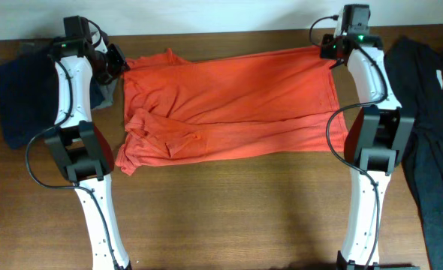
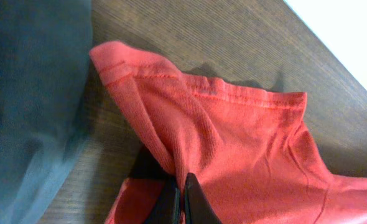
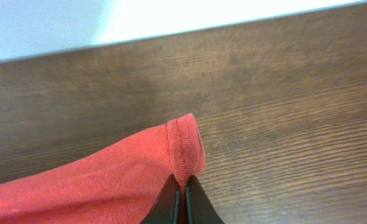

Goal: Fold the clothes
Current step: 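Pull the far corners outward and toward the robot to stretch the shirt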

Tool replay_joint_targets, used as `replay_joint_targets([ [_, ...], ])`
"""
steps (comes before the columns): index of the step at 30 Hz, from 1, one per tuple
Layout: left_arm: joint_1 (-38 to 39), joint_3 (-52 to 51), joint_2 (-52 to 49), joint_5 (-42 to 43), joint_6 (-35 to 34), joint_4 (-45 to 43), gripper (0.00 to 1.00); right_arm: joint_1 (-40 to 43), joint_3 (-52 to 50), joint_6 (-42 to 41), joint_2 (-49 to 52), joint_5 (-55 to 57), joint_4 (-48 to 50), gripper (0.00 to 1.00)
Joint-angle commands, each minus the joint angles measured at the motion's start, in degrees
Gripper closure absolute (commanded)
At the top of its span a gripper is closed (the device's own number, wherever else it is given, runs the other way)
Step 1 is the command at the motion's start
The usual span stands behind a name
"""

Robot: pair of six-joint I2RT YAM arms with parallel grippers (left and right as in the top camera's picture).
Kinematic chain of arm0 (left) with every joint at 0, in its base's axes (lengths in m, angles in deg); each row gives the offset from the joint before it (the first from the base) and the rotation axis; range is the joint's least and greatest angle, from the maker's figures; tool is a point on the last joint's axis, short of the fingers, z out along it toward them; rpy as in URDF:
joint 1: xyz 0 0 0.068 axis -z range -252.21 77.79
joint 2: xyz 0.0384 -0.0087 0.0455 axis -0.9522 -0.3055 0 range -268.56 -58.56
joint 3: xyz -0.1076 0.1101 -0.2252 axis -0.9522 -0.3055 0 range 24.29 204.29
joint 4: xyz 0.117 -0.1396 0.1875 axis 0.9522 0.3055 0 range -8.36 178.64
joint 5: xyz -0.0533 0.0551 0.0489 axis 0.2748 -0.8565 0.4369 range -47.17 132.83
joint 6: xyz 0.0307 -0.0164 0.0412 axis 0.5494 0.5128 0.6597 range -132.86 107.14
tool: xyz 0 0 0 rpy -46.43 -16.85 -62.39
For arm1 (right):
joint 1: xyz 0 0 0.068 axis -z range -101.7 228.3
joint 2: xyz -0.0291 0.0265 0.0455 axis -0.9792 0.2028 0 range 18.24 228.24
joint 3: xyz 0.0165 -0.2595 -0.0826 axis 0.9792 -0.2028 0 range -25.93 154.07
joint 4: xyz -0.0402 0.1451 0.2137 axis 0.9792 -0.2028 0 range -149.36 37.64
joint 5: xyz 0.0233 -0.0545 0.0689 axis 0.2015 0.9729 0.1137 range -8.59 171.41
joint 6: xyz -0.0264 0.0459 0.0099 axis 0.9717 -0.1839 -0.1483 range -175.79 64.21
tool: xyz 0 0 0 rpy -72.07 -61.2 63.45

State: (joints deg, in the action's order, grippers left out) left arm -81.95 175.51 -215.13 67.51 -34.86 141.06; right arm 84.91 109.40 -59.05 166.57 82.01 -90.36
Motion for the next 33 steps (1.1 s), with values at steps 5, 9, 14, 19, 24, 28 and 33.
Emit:
replay_joint_targets([
  [5, -1.81, 1.33, 4.22, -0.02, 4.63, 1.79, 0.99, 1.03, 1.64, -0.57, -4.31, 1.64, -3.96, 0.96],
  [9, -1.84, 1.36, 4.9, -0.02, 5.88, 5.16, 0.99, 0.96, 1.64, -0.57, -4.31, 1.62, -6.27, 0.96],
  [14, -1.84, 1.36, 5.11, -0.02, 6.73, 9.97, 0.99, 0.98, 1.64, -0.57, -4.31, 1.64, -9.77, 0.96],
  [19, -1.84, 1.36, 5.22, -0.04, 8.46, 15.93, 0.99, 0.96, 1.64, -0.57, -4.39, 5.84, -12.26, 0.96],
  [24, -1.81, 1.36, 5.44, -0.07, 8.87, 18.71, 0.99, 0.96, 1.64, -0.57, -5.81, 10.6, -15.91, 0.96],
  [28, -1.77, 1.36, 5.66, -0.55, 10.47, 20.46, 0.99, 0.96, 1.64, -0.59, -7.76, 10.58, -18.51, 0.96],
  [33, -1.77, 1.36, 6.34, -6.21, 11.87, 24.09, 0.99, 0.96, 1.64, -0.59, -9.03, 10.6, -21.92, 0.96],
])
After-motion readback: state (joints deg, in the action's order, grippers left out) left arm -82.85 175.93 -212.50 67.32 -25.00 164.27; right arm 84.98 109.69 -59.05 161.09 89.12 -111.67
